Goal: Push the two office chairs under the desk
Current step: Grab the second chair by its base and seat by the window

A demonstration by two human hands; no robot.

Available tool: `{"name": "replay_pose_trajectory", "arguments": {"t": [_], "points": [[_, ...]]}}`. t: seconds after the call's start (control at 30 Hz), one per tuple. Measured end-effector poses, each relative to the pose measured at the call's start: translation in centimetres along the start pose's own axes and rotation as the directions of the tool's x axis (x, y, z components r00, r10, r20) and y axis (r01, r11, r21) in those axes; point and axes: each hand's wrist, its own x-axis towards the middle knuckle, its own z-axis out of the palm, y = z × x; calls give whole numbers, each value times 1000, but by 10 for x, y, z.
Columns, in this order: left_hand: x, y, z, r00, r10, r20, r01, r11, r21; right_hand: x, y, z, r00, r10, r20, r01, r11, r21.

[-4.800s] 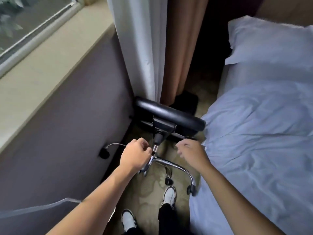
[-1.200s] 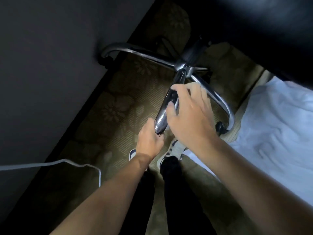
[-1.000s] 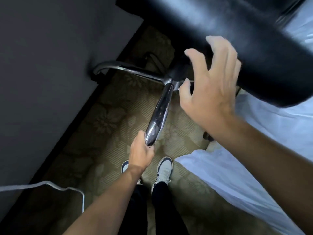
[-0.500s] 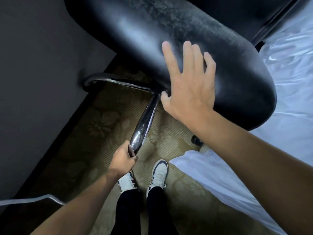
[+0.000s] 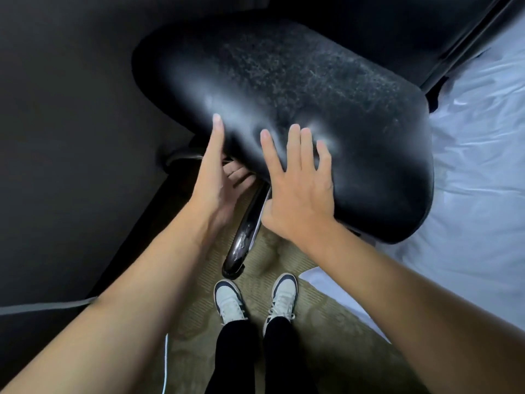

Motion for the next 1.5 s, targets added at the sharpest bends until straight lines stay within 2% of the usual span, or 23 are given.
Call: {"name": "replay_pose_trajectory", "arguments": {"t": [0.17, 0.33, 0.47, 0.73, 0.83, 0.93, 1.07, 1.13, 1.23, 1.3, 1.4, 1.5], "points": [[-14, -25, -5, 999, -39, -35, 41, 998, 42, -29, -14, 3, 997, -68, 33, 65, 995, 77], [-24, -52, -43, 997, -75, 7, 75, 996, 54, -62, -7, 18, 968, -252, 7, 250, 964, 92], [-31, -81, -76, 989, -129, 69, 134, 988, -82, -82, -11, 34, 944, -316, 95, 310, 948, 67], [-39, -148, -146, 967, -253, -26, 237, 934, -268, -137, -43, 93, 909, -384, 162, 370, 923, 107], [-44, -173, -162, 943, -316, -103, 271, 910, -315, -162, -60, 107, 872, -391, 295, 372, 921, 119], [-53, -190, -182, 901, -364, -238, 318, 924, -212, -180, -68, 114, 843, -321, 432, 285, 947, 148], [-86, -192, -199, 857, -400, -325, 382, 916, -121, -192, -68, 102, 816, -381, 434, 313, 923, 223], [-101, -187, -195, 829, -398, -393, 417, 908, -38, -195, -68, 92, 816, -369, 445, 272, 924, 268], [-123, -180, -176, 807, -317, -498, 460, 866, 194, -199, -61, 71, 850, -262, 458, 123, 943, 311], [-139, -171, -159, 828, -185, -528, 416, 836, 359, -201, -55, 52, 868, -223, 444, 76, 942, 326], [-164, -150, -131, 881, -10, -473, 282, 814, 508, -205, -46, 24, 877, -212, 431, 63, 940, 335], [-191, -126, -99, 914, 99, -393, 184, 762, 621, -208, -40, -5, 879, -184, 440, 18, 935, 354]]}}
